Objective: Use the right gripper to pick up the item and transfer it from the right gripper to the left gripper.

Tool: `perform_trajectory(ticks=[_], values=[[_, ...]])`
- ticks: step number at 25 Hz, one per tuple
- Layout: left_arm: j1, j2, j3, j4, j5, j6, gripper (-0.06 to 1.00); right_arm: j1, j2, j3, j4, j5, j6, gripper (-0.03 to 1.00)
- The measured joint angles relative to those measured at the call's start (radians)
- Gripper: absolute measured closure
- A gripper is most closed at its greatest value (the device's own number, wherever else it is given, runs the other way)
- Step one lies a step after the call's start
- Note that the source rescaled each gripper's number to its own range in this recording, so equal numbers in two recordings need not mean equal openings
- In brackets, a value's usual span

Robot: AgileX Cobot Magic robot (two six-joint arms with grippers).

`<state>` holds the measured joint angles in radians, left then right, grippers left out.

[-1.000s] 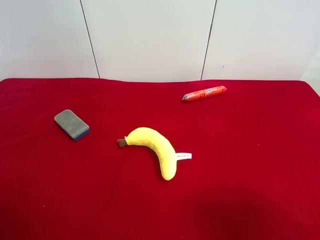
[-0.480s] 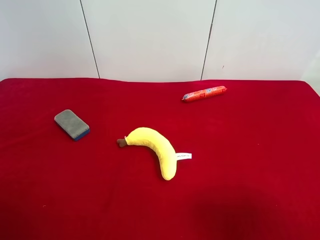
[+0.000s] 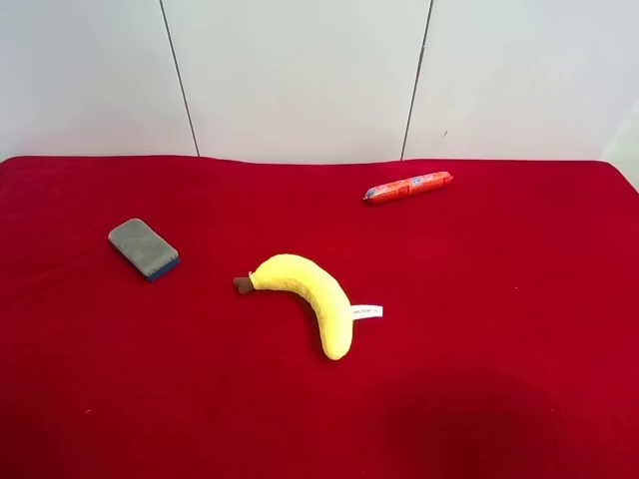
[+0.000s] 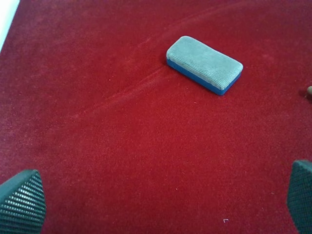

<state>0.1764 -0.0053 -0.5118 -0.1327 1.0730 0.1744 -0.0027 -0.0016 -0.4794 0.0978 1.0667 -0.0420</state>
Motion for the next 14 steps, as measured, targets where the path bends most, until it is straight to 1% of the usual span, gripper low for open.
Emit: perform_trajectory(ticks=[14], values=[[0.002, 0.0, 0.0, 0.0, -0.001, 0.0, -0.06, 0.0, 0.0, 0.0, 0.0, 0.0, 0.001, -0.03]])
